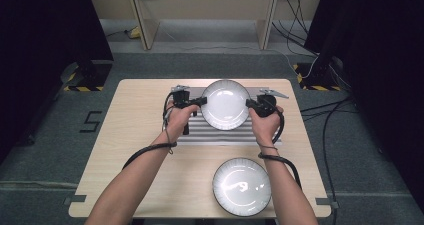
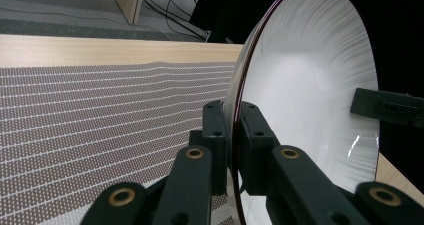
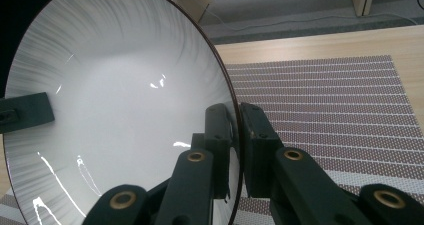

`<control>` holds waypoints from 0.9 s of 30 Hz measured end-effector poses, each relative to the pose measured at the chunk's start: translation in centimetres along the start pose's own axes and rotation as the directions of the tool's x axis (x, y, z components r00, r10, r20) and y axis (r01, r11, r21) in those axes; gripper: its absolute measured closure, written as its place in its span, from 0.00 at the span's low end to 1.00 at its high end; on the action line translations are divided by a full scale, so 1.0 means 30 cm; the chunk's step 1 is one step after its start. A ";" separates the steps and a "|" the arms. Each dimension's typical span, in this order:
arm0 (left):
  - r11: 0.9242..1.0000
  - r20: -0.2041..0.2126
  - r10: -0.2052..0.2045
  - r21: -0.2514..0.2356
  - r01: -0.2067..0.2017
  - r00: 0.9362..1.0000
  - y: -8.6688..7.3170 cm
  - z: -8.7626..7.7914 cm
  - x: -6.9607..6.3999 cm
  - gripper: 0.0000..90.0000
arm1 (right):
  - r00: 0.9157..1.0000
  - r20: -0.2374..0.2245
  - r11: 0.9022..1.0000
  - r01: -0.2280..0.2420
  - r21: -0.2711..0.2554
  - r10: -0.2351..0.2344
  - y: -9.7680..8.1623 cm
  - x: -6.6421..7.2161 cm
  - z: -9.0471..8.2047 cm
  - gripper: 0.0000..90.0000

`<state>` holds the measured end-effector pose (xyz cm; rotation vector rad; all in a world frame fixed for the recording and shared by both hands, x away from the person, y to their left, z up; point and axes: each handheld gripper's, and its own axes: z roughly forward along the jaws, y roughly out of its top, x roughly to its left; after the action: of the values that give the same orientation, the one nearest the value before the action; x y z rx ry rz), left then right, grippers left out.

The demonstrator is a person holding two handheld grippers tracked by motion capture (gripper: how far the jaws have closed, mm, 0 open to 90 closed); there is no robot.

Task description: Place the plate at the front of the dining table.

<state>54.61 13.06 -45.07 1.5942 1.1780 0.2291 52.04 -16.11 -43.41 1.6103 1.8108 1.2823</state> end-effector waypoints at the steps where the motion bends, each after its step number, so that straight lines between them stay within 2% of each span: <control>1: 1.000 -0.002 -0.002 0.000 0.002 1.000 -0.002 0.002 0.002 0.93 | 1.000 0.001 1.000 0.001 0.002 -0.001 -0.001 -0.001 0.003 0.93; 15: 0.999 -0.031 -0.018 0.032 0.019 0.999 -0.021 0.034 0.029 0.92 | 1.000 0.014 0.999 -0.014 0.035 0.013 -0.015 -0.010 0.052 0.93; 27: 0.998 -0.044 -0.049 0.046 0.052 0.998 -0.036 0.056 0.048 0.92 | 1.000 0.025 0.998 -0.019 0.055 0.017 -0.029 -0.015 0.080 0.93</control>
<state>55.85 13.03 -47.21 1.6056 1.2633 0.2044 53.56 -15.59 -45.45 1.6678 1.8365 1.2250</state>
